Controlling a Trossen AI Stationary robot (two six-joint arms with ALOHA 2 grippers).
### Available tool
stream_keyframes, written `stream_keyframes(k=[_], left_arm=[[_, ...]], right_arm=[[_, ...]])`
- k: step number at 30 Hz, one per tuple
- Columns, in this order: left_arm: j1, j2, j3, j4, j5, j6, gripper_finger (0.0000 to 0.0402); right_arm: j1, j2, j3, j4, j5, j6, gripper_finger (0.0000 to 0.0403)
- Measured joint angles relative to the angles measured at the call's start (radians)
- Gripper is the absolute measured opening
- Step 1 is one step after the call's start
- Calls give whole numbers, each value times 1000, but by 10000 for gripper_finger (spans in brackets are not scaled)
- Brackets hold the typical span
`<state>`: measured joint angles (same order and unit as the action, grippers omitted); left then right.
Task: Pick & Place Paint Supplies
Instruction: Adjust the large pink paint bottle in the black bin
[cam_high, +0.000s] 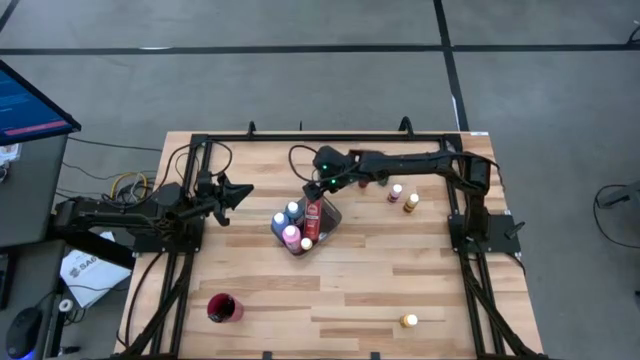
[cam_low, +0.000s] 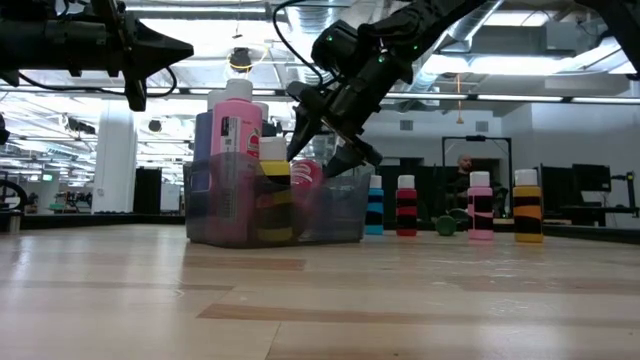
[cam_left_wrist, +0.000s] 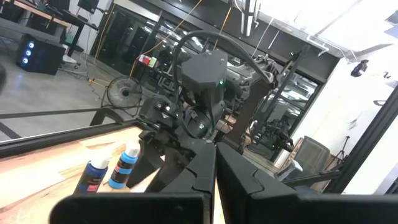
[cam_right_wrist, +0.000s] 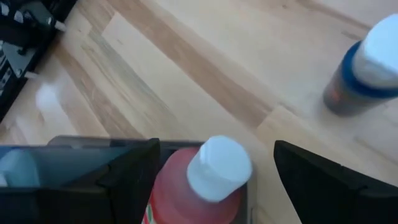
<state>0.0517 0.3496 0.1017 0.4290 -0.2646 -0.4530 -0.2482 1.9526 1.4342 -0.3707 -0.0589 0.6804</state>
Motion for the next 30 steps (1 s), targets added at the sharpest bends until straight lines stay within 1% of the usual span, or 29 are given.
stream_keyframes(k=[5, 11, 15, 17, 23, 27, 30], left_arm=[[0, 0, 0, 0, 0, 0, 3], [0, 0, 0, 0, 0, 0, 3], [0, 0, 0, 0, 0, 0, 3], [0, 0, 0, 0, 0, 0, 3], [0, 0, 0, 0, 0, 0, 3], [0, 0, 0, 1, 0, 0, 3], [0, 0, 0, 3, 0, 0, 3]], right_arm=[[4, 0, 0, 17, 7, 1, 306], [5, 0, 0, 2, 6, -4, 278], [3, 0, 0, 21, 7, -6, 276], [6, 22, 2, 33, 7, -5, 276], [27, 81, 2, 71, -44, 10, 276], [23, 80, 2, 56, -43, 1, 274], [17, 74, 1, 40, -45, 1, 264]])
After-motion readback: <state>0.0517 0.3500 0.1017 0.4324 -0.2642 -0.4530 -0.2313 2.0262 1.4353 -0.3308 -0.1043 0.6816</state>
